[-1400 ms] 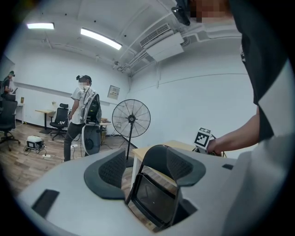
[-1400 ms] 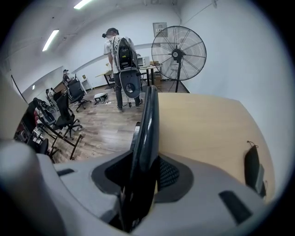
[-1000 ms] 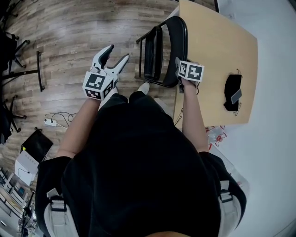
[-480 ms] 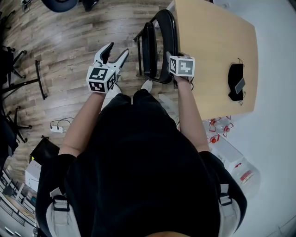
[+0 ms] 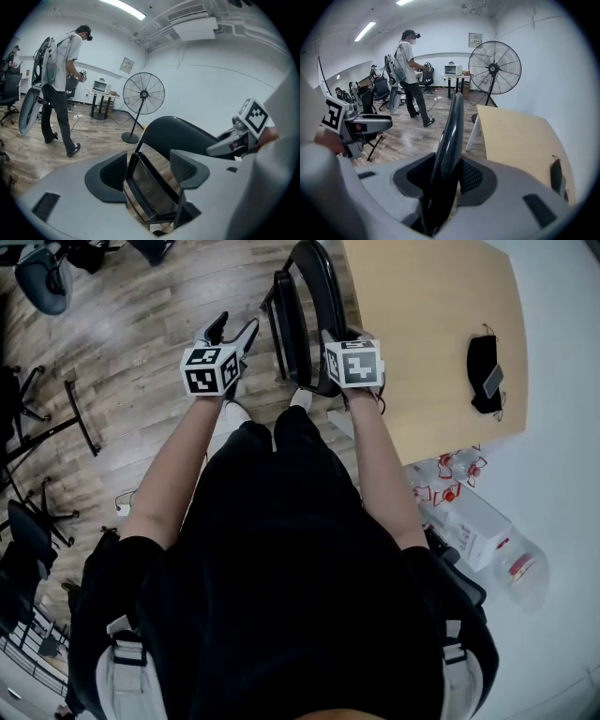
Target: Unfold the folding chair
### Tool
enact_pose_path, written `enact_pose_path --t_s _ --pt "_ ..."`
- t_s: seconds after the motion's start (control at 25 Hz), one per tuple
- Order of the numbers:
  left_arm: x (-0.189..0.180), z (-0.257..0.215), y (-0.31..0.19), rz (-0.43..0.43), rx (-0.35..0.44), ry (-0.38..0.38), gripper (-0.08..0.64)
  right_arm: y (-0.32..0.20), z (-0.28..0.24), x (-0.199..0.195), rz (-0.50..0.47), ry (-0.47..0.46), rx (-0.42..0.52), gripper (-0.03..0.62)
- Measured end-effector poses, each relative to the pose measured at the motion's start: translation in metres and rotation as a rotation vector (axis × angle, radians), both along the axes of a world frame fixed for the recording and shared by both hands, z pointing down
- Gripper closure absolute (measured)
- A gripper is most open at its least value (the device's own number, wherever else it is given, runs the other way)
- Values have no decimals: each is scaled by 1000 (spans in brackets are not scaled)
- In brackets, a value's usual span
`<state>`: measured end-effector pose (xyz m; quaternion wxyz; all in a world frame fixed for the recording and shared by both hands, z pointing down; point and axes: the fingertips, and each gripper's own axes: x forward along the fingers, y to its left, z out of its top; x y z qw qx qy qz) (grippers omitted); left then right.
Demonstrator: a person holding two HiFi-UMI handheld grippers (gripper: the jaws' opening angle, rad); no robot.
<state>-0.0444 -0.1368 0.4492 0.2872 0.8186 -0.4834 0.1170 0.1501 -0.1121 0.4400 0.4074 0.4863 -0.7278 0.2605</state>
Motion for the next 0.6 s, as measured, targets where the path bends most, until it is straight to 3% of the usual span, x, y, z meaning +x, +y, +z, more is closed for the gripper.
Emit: enact_pose_path --t_s 0.6 --pt "54 95 -70 -45 -248 10 250 -1 2 -8 -18 -18 25 459"
